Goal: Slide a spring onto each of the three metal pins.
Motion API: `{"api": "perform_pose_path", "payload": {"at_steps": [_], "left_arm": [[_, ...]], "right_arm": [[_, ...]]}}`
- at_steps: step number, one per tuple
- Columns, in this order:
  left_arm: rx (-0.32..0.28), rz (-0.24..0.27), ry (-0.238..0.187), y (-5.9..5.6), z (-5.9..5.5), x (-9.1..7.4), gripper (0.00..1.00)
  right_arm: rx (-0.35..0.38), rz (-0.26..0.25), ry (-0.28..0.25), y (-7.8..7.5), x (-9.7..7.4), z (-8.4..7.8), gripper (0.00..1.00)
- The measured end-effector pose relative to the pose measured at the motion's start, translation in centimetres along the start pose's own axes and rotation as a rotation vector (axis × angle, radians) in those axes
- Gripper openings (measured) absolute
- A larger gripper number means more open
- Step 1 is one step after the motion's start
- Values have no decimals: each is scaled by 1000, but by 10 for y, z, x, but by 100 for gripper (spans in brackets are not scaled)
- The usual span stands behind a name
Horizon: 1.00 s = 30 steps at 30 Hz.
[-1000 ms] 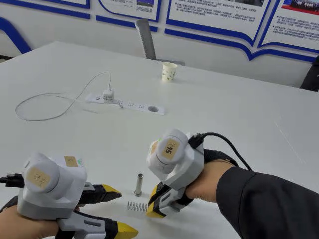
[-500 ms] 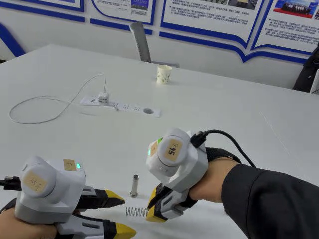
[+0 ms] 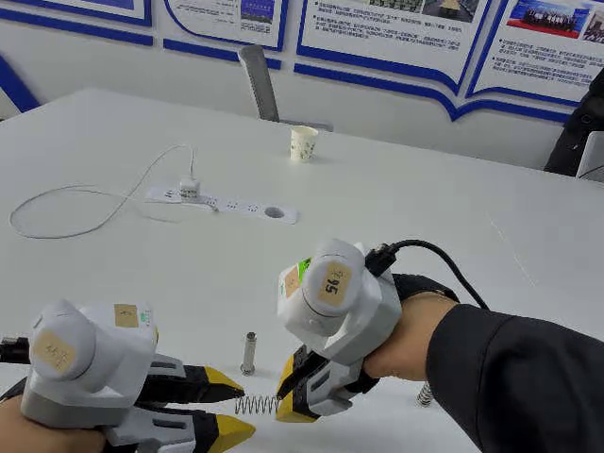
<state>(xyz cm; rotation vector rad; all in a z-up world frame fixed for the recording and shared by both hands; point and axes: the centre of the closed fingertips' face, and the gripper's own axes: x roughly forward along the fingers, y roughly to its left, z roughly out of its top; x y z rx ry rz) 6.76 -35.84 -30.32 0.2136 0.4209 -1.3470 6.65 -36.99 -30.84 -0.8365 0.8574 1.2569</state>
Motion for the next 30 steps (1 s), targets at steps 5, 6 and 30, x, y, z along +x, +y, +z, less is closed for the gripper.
{"api": "perform_pose_path", "payload": {"at_steps": [5,6,30], "left_arm": [[12,-5,-9,-1,2,0,18],[12,-6,-10,-1,2,1,17],[39,-24,-8,-6,4,2,12]], "right_arm": [[-19,5,2,3,-2,0,11],[-22,7,1,3,-2,0,11],[-73,-7,-3,8,-15,11,11]]}}
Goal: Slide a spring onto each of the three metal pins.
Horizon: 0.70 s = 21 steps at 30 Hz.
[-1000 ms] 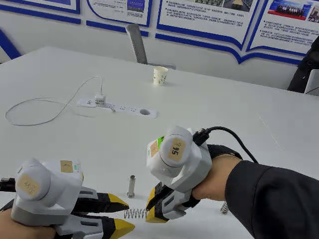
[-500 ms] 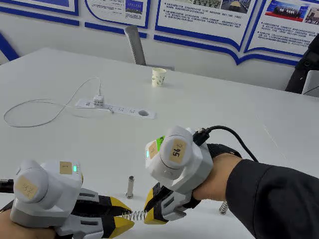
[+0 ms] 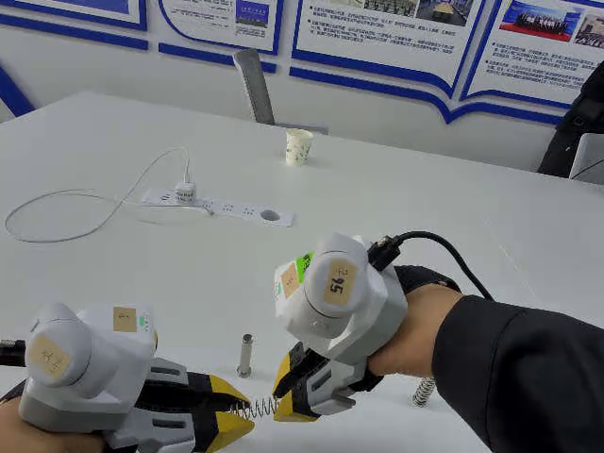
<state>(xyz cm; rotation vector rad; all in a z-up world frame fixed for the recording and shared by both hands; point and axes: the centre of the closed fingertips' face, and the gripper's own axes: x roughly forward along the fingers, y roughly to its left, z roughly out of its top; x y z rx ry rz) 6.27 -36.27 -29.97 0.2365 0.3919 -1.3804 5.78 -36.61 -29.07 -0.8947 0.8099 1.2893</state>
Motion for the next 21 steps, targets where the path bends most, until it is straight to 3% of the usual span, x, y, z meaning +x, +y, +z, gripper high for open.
{"api": "perform_pose_path", "payload": {"at_steps": [21], "left_arm": [[12,-2,3,0,1,-1,11]], "right_arm": [[-45,-29,-35,-1,-14,27,11]]}}
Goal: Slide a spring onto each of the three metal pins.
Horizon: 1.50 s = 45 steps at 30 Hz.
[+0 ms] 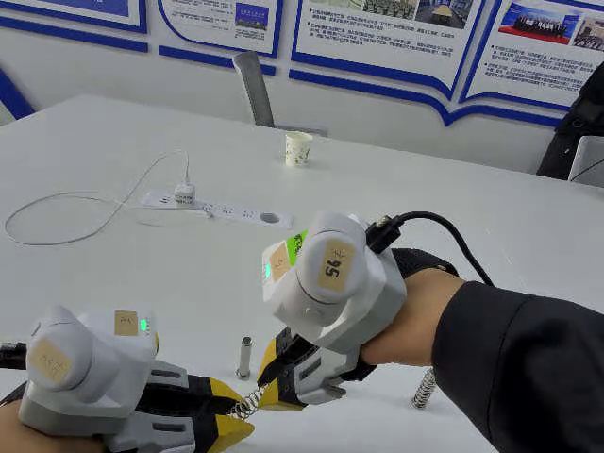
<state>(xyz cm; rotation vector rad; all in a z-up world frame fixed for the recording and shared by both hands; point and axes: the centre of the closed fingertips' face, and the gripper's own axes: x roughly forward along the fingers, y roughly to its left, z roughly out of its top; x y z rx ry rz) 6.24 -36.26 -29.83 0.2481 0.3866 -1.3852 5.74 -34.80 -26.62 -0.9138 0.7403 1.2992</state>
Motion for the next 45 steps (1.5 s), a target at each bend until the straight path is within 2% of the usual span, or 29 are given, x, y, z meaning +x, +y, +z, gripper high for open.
{"api": "perform_pose_path", "payload": {"at_steps": [10,21,34,45], "left_arm": [[4,-6,-2,-2,2,1,11],[1,-2,-14,0,4,0,11],[-1,-12,-39,-3,9,0,11],[-7,-4,-57,-1,13,-1,11]], "right_arm": [[-21,-6,-19,1,-2,12,11],[1,-2,-11,-1,0,6,14],[79,12,-53,-2,4,-1,15],[99,19,-77,-2,5,3,13]]}}
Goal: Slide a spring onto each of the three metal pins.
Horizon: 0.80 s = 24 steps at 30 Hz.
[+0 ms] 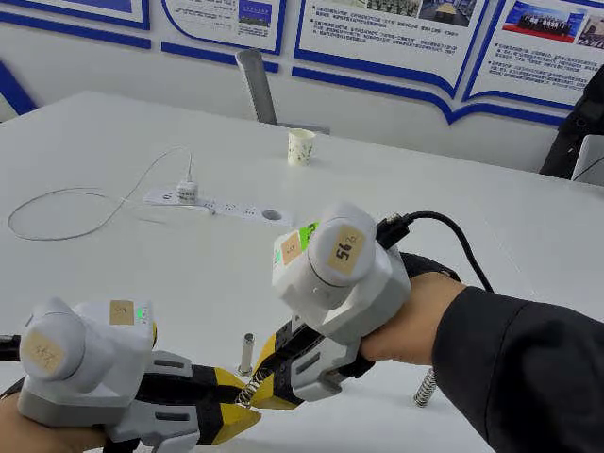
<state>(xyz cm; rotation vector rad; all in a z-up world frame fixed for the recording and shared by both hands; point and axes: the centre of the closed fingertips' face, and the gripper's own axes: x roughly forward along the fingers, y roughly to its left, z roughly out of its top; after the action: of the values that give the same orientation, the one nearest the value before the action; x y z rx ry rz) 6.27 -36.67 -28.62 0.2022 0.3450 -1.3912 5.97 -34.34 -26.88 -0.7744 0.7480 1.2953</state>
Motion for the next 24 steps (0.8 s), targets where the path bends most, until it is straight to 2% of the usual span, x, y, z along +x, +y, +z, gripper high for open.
{"api": "perform_pose_path", "payload": {"at_steps": [10,21,24], "left_arm": [[-1,6,-4,1,0,0,11],[-5,18,-9,3,1,-1,12],[-10,19,1,4,-2,-1,15]], "right_arm": [[-22,3,-3,1,1,10,12],[-39,2,28,0,1,10,12],[-43,-4,35,-3,0,10,12]]}}
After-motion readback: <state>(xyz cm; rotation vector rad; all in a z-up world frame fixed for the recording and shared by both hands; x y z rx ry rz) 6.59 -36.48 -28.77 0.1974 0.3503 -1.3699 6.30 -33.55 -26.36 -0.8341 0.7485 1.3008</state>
